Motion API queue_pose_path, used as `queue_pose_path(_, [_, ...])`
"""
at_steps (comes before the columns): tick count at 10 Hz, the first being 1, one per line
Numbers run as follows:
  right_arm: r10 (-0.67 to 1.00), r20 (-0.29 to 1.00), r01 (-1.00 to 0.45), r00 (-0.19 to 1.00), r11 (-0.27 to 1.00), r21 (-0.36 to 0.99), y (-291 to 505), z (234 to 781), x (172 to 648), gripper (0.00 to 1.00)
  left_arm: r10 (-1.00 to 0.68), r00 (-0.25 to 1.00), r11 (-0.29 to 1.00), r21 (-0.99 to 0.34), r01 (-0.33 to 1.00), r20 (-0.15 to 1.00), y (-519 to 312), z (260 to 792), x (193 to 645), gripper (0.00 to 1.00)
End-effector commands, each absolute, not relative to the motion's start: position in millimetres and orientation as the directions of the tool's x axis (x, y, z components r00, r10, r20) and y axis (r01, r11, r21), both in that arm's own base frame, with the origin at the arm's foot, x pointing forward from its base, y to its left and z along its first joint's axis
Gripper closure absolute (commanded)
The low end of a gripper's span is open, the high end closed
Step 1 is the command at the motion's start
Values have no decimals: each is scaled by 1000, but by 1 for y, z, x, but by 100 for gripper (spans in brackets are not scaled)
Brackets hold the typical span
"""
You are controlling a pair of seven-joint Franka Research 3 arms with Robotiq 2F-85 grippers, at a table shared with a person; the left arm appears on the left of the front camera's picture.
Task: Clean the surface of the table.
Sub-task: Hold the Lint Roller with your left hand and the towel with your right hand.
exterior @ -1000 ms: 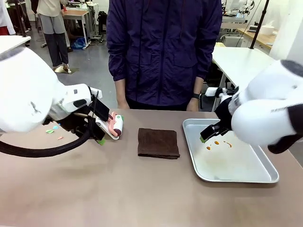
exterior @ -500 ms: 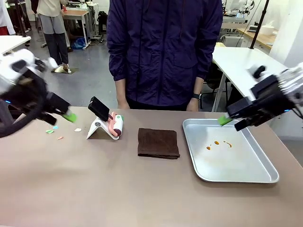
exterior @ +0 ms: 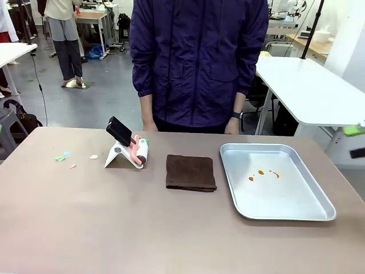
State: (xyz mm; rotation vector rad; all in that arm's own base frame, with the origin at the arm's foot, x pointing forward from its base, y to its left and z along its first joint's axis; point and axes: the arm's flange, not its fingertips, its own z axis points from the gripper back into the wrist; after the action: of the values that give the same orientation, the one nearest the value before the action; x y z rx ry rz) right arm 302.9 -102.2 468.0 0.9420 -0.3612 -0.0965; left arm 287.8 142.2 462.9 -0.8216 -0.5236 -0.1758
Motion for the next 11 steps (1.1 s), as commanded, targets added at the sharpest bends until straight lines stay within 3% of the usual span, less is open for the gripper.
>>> queue_pose_path(1, [-308,217,-39,926,494,869,-130,435,302,0,137,873,588,-748,308,468,173,425,290,0])
queue_pose_path(5, [-428,107,58,897,355,933,-186,393,314,0,345,863,410,-887,214,368,119,389,296,0])
queue_pose_path(7, [-423,107,74,900,389,918,-176,398,298,0,418,843,441,-887,137,338,112,383,299,0])
queue_pose_path(8, [-423,107,74,900,389,918,-176,398,298,0,356,873,412,-894,173,333,140,403,322,0])
queue_pose_path(11, [-423,107,74,900,389,918,-176,398,298,0,356,873,412,-894,173,333,140,403,322,0])
